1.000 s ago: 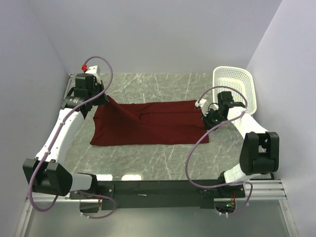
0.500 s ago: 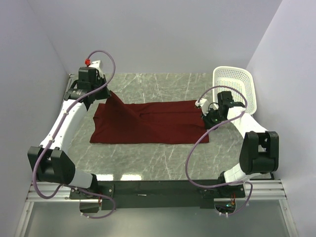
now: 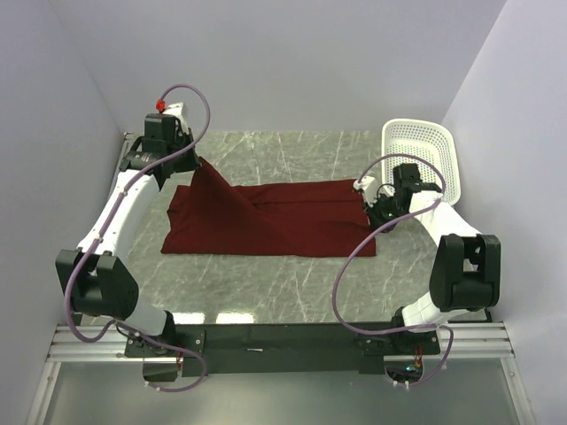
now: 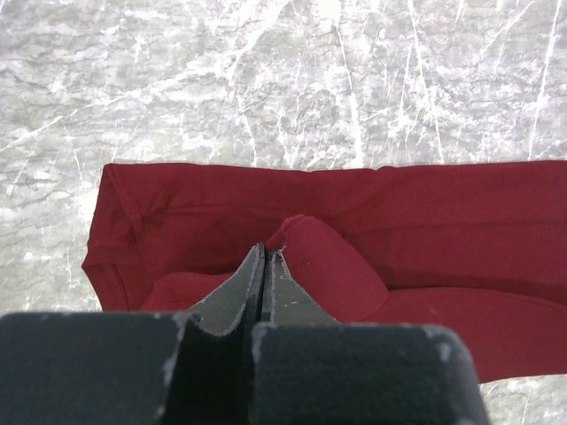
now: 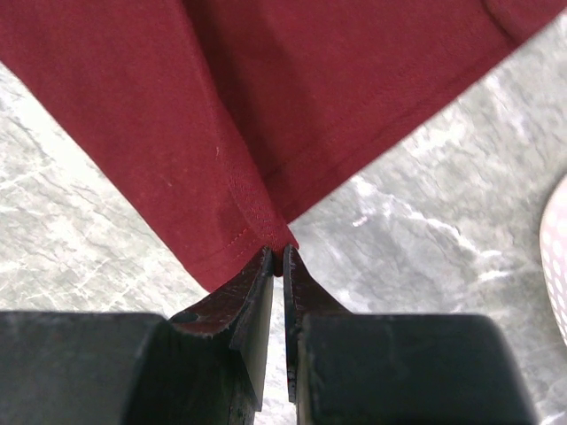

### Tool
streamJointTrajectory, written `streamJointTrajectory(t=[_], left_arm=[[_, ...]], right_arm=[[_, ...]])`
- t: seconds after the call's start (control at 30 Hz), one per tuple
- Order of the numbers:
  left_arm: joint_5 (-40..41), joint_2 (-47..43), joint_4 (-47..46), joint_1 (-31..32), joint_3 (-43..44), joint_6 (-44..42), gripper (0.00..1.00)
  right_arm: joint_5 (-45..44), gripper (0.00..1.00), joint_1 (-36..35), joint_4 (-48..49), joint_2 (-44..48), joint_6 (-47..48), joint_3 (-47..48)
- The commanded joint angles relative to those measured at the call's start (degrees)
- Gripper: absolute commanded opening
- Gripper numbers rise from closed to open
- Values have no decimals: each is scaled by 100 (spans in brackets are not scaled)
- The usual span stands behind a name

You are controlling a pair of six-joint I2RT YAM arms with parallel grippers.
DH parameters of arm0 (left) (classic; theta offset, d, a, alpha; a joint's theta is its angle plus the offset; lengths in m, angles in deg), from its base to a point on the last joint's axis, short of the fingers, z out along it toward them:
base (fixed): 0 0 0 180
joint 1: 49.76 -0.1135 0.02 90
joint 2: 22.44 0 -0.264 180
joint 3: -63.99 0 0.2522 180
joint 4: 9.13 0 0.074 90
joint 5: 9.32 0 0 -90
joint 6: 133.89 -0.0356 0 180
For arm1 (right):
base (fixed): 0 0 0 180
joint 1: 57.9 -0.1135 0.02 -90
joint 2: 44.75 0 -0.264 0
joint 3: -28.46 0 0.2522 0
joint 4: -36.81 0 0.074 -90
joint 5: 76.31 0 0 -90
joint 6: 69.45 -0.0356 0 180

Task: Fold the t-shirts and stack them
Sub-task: Fold the tshirt

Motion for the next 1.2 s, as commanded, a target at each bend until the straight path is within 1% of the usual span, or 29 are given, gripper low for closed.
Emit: streamJointTrajectory(t=[0.0,1.07,1.13,1.17], left_arm=[[-132,73,-193,-34,308,-95,1],[-97,73,-193,-34,246,-113,1],[-97,64,-193,-34,229,-113,1],[-105,64,-193,-34,229,-113,1]], right_arm=[[-41,15,124,168,-54,-58,41],[29,18,151,151,-230,-102,208],[38,19,159,142,-256,-102,217],[56,22,151,151,-256,-111,226]])
